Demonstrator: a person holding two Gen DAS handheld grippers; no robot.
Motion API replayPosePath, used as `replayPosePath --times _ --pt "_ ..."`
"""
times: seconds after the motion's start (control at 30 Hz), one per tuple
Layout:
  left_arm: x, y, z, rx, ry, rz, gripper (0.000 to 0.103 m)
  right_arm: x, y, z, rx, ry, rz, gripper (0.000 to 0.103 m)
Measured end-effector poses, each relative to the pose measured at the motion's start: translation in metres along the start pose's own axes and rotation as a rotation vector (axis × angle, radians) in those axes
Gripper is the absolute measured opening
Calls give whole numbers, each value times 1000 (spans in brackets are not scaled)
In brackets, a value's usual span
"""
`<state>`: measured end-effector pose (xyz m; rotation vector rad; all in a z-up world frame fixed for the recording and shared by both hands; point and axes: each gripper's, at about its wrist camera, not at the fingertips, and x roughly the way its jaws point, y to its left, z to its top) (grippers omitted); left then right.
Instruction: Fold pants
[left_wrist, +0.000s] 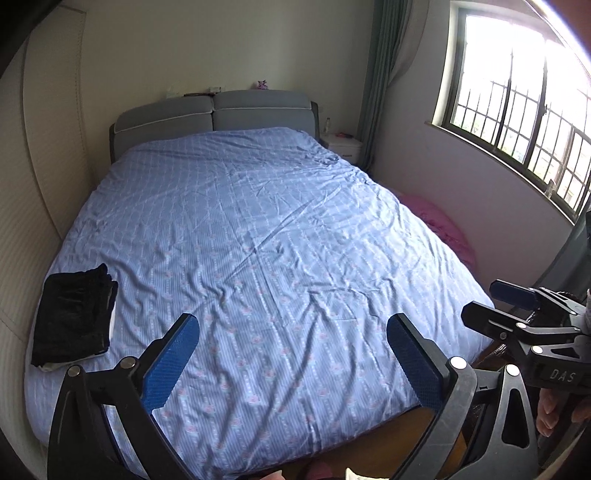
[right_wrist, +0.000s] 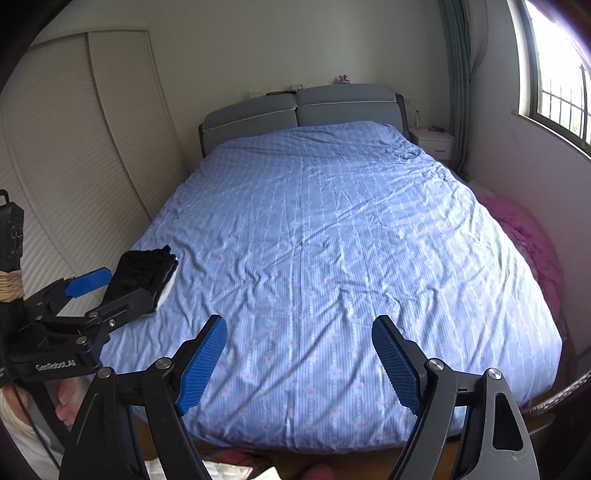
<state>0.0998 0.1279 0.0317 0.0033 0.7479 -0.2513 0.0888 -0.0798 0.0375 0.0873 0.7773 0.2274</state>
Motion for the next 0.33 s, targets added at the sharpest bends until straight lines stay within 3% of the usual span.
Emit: replayPosePath --times 0.33 --pt "-9 -14 -4 -15 -28 69 103 -16 -14 -9 -15 -35 7 82"
